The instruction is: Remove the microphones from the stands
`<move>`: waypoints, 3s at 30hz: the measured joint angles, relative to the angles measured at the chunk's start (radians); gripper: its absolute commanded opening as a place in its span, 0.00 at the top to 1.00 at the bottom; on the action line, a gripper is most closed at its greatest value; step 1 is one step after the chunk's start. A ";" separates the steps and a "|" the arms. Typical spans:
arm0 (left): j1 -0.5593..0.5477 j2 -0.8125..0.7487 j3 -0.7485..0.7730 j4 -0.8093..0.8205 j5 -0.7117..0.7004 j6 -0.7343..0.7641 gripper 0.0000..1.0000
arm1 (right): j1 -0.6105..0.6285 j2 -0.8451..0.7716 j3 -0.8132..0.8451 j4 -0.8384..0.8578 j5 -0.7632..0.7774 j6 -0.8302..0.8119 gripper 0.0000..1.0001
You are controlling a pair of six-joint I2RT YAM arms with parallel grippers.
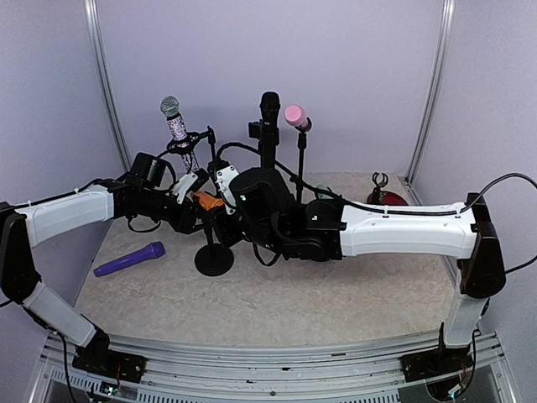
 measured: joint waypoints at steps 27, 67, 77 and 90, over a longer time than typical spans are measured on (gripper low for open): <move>-0.047 0.010 -0.099 0.201 0.124 0.043 1.00 | 0.107 -0.124 -0.117 -0.079 0.176 0.018 1.00; 0.034 0.051 -0.083 0.127 -0.002 0.115 0.01 | 0.294 -0.396 -0.104 -0.504 0.191 0.181 1.00; 0.167 -0.151 0.069 -0.319 0.058 0.447 0.01 | 0.148 -0.297 -0.098 -0.470 -0.054 0.150 1.00; 0.107 -0.330 -0.006 -0.645 0.218 0.782 0.14 | -0.020 0.064 0.121 -0.212 -0.523 0.090 1.00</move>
